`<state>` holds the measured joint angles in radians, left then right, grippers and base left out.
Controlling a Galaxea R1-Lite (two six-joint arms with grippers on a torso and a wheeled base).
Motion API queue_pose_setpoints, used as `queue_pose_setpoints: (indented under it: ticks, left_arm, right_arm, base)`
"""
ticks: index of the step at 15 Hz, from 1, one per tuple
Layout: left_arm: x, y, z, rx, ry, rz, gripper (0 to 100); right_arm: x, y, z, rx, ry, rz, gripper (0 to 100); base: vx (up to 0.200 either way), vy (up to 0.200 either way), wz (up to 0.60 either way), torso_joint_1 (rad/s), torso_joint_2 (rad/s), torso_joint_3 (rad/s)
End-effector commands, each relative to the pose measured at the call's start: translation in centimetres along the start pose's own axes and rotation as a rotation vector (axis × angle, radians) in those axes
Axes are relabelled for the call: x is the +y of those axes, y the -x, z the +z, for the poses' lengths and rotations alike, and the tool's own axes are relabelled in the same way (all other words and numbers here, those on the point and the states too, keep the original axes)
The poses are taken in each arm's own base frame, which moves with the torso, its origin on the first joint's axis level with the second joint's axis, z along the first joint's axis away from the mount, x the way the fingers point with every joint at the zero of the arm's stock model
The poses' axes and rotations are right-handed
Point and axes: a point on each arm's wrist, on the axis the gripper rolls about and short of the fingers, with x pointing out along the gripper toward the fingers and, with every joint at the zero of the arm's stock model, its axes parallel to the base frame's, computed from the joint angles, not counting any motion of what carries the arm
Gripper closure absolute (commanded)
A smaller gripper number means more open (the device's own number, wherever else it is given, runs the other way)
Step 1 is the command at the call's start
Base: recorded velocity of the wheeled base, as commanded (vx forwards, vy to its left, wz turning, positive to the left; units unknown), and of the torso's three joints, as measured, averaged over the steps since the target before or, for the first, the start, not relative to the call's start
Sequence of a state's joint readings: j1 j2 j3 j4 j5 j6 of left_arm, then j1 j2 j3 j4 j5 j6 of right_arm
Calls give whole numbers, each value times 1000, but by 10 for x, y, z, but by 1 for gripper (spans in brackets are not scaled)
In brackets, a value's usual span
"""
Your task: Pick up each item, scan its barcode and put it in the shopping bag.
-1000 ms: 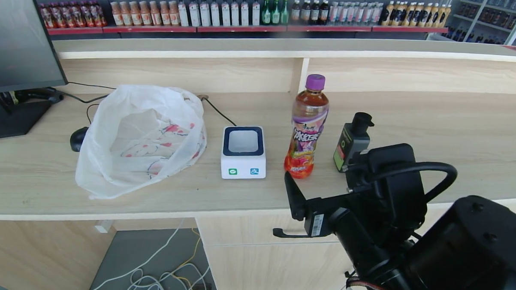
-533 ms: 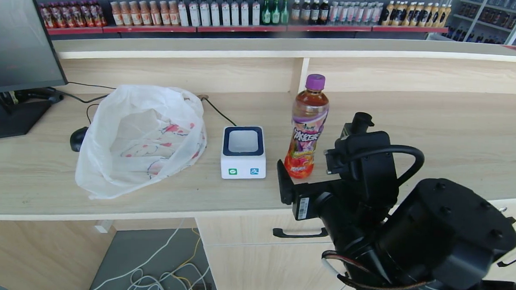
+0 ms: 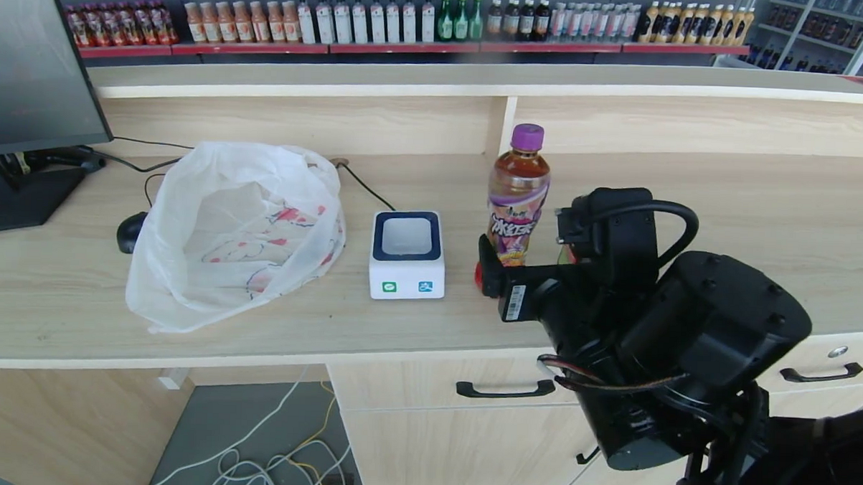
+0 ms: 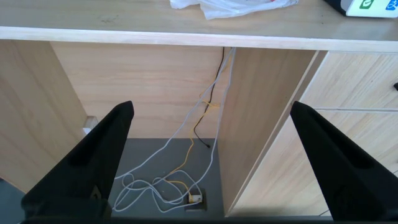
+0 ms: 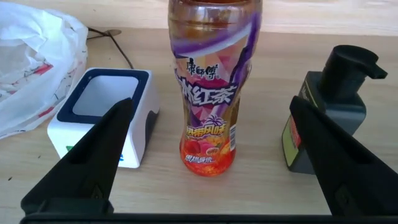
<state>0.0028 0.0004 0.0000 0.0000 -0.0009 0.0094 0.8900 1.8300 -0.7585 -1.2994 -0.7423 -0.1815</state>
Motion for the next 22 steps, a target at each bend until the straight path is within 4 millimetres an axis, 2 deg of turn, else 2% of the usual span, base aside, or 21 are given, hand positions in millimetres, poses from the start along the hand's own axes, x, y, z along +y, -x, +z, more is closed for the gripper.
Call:
queue_pose_setpoints:
  ticks: [1,5,18,22]
  left_arm:
    - [0,0,0,0,0,0,0]
    - [0,0,0,0,0,0,0]
    - [0,0,0,0,0,0,0]
    - [0,0,0,0,0,1,0]
  right_arm:
    - [-2,-6,-3,-6,15,32,0]
    - [-5,-20,-2,-28,6,37,0]
    - [7,-31,-29,19,5,58,0]
    - [-2,-50,-31,-2,10,8,0]
  base:
    - [0,0,0,0,0,0]
    - [0,0,0,0,0,0]
    - [0,0,0,0,0,0]
    - [0,0,0,0,0,0]
